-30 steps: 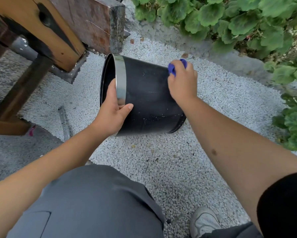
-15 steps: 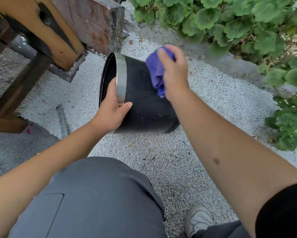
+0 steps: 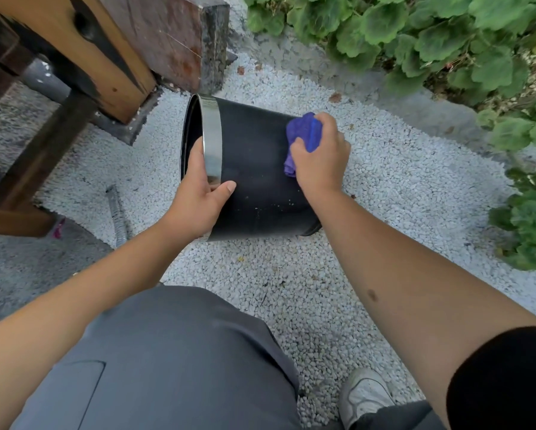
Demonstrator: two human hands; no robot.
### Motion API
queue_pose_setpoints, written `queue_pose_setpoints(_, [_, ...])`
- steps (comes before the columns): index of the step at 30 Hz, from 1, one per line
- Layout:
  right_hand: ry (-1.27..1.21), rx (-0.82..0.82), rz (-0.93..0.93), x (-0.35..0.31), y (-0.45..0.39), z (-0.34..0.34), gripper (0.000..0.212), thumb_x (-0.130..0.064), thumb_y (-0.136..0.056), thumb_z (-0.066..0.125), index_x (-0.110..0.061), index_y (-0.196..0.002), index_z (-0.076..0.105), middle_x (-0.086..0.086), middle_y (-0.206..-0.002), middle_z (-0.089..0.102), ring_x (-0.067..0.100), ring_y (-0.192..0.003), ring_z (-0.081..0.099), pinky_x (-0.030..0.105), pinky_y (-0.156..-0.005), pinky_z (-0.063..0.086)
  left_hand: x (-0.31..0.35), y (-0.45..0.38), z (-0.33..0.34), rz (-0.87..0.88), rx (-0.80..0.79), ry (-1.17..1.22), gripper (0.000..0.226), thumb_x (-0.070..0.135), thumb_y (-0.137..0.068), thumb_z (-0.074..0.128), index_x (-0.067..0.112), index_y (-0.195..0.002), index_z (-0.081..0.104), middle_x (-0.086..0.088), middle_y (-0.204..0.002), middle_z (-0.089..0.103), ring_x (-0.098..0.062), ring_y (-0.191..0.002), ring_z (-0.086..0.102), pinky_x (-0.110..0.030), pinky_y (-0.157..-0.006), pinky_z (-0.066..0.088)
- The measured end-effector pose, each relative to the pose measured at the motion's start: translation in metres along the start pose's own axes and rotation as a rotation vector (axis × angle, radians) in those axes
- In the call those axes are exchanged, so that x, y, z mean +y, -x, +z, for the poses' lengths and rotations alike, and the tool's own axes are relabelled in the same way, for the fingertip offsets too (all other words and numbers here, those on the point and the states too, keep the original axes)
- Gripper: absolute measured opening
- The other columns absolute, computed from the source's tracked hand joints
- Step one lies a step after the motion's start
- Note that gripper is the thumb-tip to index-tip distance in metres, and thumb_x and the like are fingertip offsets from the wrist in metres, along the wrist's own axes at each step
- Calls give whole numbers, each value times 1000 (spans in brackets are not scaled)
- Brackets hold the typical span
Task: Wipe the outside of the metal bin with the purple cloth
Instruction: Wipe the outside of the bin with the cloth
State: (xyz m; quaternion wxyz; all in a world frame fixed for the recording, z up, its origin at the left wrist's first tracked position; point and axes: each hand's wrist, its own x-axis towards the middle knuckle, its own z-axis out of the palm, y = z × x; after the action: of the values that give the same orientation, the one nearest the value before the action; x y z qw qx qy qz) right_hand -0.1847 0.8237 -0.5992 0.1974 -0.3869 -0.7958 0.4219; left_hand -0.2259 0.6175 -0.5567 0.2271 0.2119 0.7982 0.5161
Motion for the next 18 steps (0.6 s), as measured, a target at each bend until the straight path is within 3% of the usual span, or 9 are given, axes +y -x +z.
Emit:
queue_pose_setpoints(8, [114,39,141,43,-17,-20,45,-26,-84,59,-24,-127,48,11,-106,59,31,-99,53,42,-82,49,8,1,-5,-20,-59,-49,66,0,-97,56,37,-140,23,15,-130,54,6,-112,60,-11,-88,49])
queue_pose_setpoints(12, [121,19,188,42,-19,-30,42,-23,-84,59,-27,-124,46,3,-103,50,23,-84,53,32,-69,41,0,17,-6,-201,-46,-170,35,17,-94,66,41,-113,51,16,-91,66,3,-81,64,-10,-68,46])
queue_pose_setpoints(15, [104,24,246,45,-24,-44,38,-19,-83,59,-29,-118,48,1,-104,49,18,-73,52,26,-65,38,3,19,-5,-235,-73,-206,26,16,-95,64,41,-100,58,10,-74,63,4,-67,60,-12,-62,46])
queue_pose_setpoints(18, [-186,131,440,39,-35,-62,29,-9,-80,54,-29,-101,49,1,-85,64,17,-54,66,24,-45,48,17,12,-8,-228,-82,-81,26,9,-96,62,31,-108,64,7,-89,76,-6,-85,72,-23,-77,58])
